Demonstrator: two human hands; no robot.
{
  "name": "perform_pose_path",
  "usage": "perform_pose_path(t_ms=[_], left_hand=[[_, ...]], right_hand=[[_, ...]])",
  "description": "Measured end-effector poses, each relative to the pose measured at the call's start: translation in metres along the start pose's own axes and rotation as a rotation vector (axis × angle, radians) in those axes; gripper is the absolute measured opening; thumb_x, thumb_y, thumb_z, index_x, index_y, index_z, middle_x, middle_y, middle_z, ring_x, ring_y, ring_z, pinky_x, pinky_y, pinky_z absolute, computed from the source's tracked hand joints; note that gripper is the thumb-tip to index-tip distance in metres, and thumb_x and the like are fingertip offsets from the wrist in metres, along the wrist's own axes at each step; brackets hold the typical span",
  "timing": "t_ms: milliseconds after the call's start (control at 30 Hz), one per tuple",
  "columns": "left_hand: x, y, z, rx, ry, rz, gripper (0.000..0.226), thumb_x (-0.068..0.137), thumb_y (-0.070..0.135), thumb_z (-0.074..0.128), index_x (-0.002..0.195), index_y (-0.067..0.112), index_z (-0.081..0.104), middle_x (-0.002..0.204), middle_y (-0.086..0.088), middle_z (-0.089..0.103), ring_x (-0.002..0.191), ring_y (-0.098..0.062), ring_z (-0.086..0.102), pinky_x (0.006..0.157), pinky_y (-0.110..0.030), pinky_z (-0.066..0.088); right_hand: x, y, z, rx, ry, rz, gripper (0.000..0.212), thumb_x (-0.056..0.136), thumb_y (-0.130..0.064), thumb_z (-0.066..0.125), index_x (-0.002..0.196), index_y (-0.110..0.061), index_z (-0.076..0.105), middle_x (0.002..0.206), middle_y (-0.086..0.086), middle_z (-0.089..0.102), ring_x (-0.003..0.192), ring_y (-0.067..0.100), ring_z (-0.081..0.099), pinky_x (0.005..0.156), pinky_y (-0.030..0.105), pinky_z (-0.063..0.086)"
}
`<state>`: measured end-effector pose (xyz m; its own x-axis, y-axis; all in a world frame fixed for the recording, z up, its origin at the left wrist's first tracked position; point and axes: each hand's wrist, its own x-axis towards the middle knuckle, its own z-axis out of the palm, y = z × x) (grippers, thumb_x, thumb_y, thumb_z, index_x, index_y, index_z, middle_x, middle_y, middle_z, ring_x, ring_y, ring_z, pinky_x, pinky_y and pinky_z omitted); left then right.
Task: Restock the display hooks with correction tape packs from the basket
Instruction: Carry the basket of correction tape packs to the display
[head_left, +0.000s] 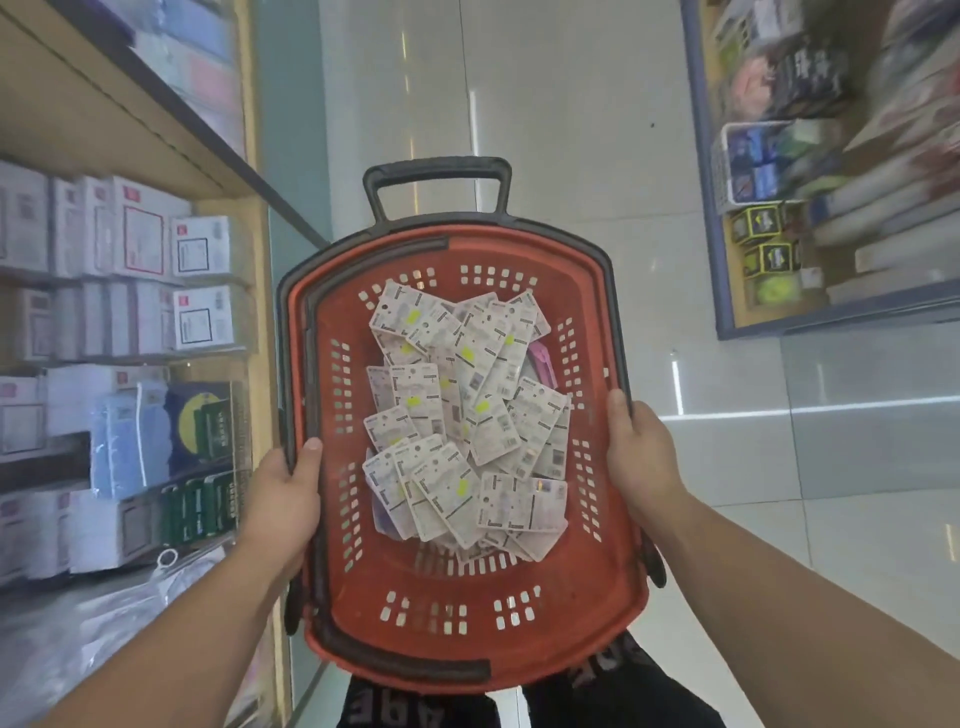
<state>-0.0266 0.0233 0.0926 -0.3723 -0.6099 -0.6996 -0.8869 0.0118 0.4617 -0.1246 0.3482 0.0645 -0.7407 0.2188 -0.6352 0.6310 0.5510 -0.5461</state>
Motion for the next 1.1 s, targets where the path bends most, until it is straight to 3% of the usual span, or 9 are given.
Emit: perform_pose_path(t_ms=[133, 300, 467, 567, 667, 800, 867, 1000, 1100], left_hand=[[-0.059, 0.065, -0.026, 0.005, 0.054, 0.116, 0.041, 0.105, 0.051, 0.056, 0.104, 0.011, 0.064, 0.095, -0.012, 0.075, 0.085, -0.033, 0.074, 0.084, -0.056, 0.062], [-0.12, 0.152, -0.043, -0.111, 0.059, 0.204, 0.022, 0.106, 0.039, 0.06, 0.104, 0.018, 0.066, 0.098, -0.01, 0.077, 0.088, -0.033, 0.075, 0.086, -0.053, 0.062], [-0.144, 0.227, -0.052, -0.103, 0.048, 0.287, 0.025, 0.107, 0.033, 0.06, 0.089, 0.016, 0.062, 0.086, -0.01, 0.074, 0.081, -0.035, 0.072, 0.078, -0.048, 0.062], [-0.137, 0.272, -0.056, -0.11, 0.038, 0.328, 0.028, 0.105, 0.038, 0.064, 0.093, 0.013, 0.063, 0.09, -0.016, 0.076, 0.084, -0.04, 0.073, 0.082, -0.058, 0.062], [-0.115, 0.32, -0.057, -0.111, 0.038, 0.394, 0.027, 0.103, 0.043, 0.064, 0.101, 0.016, 0.064, 0.096, -0.012, 0.077, 0.085, -0.036, 0.075, 0.082, -0.057, 0.063], [-0.055, 0.38, -0.063, -0.153, -0.001, 0.441, 0.059, 0.087, 0.07, 0.069, 0.112, 0.016, 0.066, 0.099, -0.01, 0.079, 0.085, -0.036, 0.077, 0.077, -0.056, 0.064], [-0.027, 0.418, -0.067, -0.153, -0.02, 0.479, 0.056, 0.09, 0.066, 0.068, 0.112, 0.014, 0.066, 0.1, -0.009, 0.078, 0.086, -0.035, 0.076, 0.079, -0.055, 0.064], [-0.012, 0.509, -0.086, -0.161, -0.032, 0.526, 0.034, 0.101, 0.047, 0.066, 0.095, 0.013, 0.06, 0.1, -0.013, 0.076, 0.085, -0.032, 0.073, 0.078, -0.047, 0.061], [0.015, 0.57, -0.096, -0.144, -0.017, 0.546, 0.043, 0.102, 0.047, 0.065, 0.105, 0.005, 0.061, 0.112, -0.024, 0.072, 0.098, -0.042, 0.071, 0.087, -0.055, 0.059]], right_hand=[[-0.025, -0.048, -0.076, -0.046, -0.032, -0.15, 0.047, 0.105, -0.052, 0.038, 0.102, -0.009, 0.058, 0.094, 0.005, 0.065, 0.088, 0.025, 0.063, 0.078, 0.039, 0.051], [-0.036, -0.107, -0.159, -0.059, 0.001, -0.286, 0.038, 0.105, -0.041, 0.05, 0.089, -0.007, 0.053, 0.081, 0.004, 0.059, 0.073, 0.019, 0.056, 0.057, 0.028, 0.038], [-0.024, -0.164, -0.208, 0.022, 0.035, -0.328, 0.036, 0.103, -0.042, 0.054, 0.086, -0.011, 0.053, 0.082, 0.005, 0.06, 0.074, 0.019, 0.059, 0.057, 0.029, 0.039], [-0.005, -0.204, -0.227, 0.032, 0.049, -0.343, 0.032, 0.102, -0.04, 0.059, 0.089, -0.011, 0.056, 0.085, 0.005, 0.063, 0.075, 0.019, 0.061, 0.058, 0.03, 0.042], [0.018, -0.251, -0.24, 0.024, 0.086, -0.363, 0.029, 0.102, -0.039, 0.059, 0.089, -0.013, 0.056, 0.087, 0.005, 0.064, 0.076, 0.018, 0.061, 0.06, 0.03, 0.045], [0.05, -0.321, -0.246, 0.047, 0.133, -0.373, 0.029, 0.1, -0.043, 0.059, 0.102, -0.014, 0.061, 0.095, 0.008, 0.07, 0.083, 0.024, 0.068, 0.073, 0.039, 0.058], [0.068, -0.357, -0.246, 0.05, 0.164, -0.359, 0.036, 0.098, -0.049, 0.057, 0.103, -0.014, 0.061, 0.096, 0.008, 0.071, 0.086, 0.028, 0.069, 0.079, 0.048, 0.06], [0.084, -0.436, -0.25, 0.13, 0.216, -0.347, 0.028, 0.104, -0.043, 0.053, 0.085, -0.023, 0.057, 0.094, 0.001, 0.065, 0.086, 0.02, 0.063, 0.074, 0.038, 0.051], [0.109, -0.488, -0.251, 0.18, 0.241, -0.317, 0.041, 0.101, -0.057, 0.048, 0.09, -0.02, 0.061, 0.097, 0.004, 0.068, 0.092, 0.027, 0.067, 0.081, 0.046, 0.056]])
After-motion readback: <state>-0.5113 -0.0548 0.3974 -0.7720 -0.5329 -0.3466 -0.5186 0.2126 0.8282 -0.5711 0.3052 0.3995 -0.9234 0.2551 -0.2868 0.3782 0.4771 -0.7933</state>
